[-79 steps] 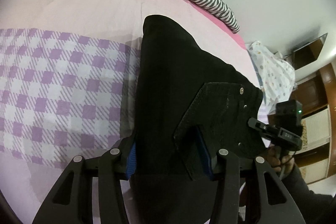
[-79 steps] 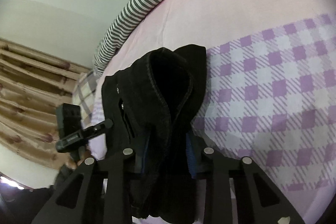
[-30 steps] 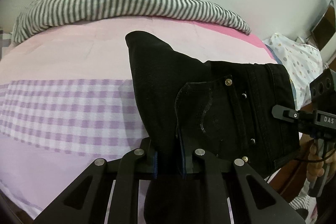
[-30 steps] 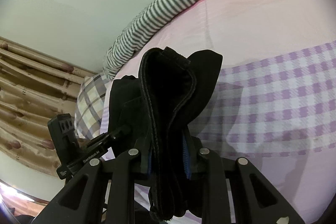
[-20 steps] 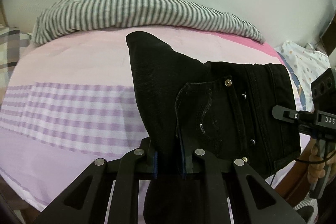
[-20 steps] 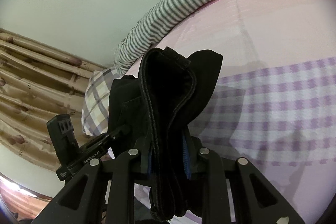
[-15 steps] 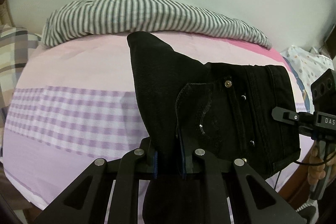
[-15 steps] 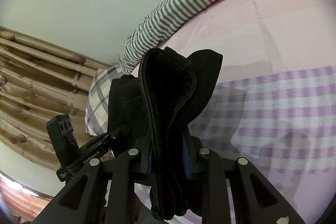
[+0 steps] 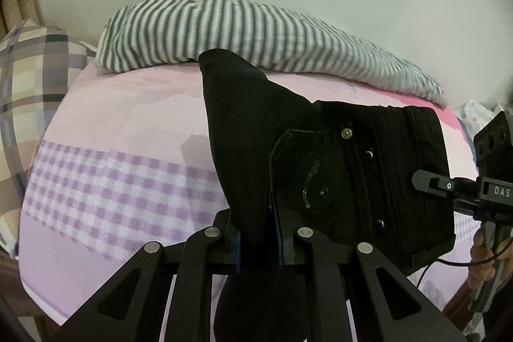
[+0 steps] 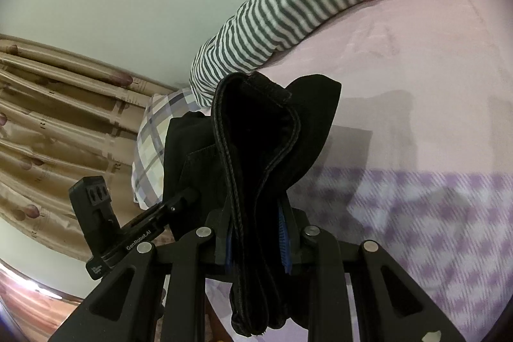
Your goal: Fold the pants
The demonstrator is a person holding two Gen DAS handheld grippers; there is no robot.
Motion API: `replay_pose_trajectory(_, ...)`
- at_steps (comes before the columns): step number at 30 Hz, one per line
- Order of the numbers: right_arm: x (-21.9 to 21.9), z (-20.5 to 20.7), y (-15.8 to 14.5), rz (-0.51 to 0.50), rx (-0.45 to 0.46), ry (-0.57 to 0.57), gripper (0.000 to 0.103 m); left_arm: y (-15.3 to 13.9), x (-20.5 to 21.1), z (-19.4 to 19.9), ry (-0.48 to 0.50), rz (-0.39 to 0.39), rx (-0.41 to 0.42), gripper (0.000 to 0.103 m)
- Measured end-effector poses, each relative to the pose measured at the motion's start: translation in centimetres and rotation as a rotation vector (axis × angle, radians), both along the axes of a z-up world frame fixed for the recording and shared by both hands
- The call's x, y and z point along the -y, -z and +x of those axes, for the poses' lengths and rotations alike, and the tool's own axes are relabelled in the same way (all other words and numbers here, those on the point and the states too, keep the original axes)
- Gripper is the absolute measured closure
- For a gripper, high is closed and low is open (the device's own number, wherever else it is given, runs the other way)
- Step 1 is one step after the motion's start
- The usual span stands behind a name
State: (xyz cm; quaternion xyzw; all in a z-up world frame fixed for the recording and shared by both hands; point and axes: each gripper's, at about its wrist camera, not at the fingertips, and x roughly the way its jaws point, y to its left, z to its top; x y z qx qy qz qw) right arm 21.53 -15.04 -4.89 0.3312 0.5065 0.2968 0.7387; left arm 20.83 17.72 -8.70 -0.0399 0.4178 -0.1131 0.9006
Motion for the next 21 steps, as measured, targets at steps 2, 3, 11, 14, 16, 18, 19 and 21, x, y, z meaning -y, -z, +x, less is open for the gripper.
replay_pose_trajectory(2,-1.2,1.3,0.2,0.001,-0.005,-0.008,0.081,0.0,-1.0,1.2,-0.008,0.005,-0.003,0.088)
replay_pose_trajectory(3,-1.7,1.9,0.4,0.002,-0.009,-0.012,0.081,0.1,-1.4,1.8,-0.014,0.005,-0.006,0.088)
replay_pose_trajectory(11,-3.8,4.7,1.6,0.006,-0.042,-0.011,0.081,0.9,-3.6,6.1,-0.019,0.011,-0.036,0.088)
replay_pose_trajectory(14,-3.6,4.9,2.2,0.001,-0.06,-0.002,0.081,1.6,-3.7,6.9,-0.001,-0.002,-0.054,0.088)
replay_pose_trajectory(16,-3.4,4.9,2.7,-0.016,-0.066,0.004,0.082,2.5,-3.6,7.4,0.013,-0.006,-0.069,0.087)
replay_pose_trajectory(18,-3.1,4.8,3.2,-0.058,-0.062,0.015,0.082,3.3,-3.5,8.0,0.014,-0.002,-0.081,0.085)
replay_pose_trajectory(19,-3.0,4.8,3.5,-0.101,-0.056,0.024,0.081,3.8,-3.6,8.2,0.008,-0.001,-0.089,0.081)
replay_pose_trajectory(21,-3.4,4.7,3.8,-0.197,-0.025,0.013,0.078,4.8,-3.5,8.7,-0.004,0.027,-0.092,0.07)
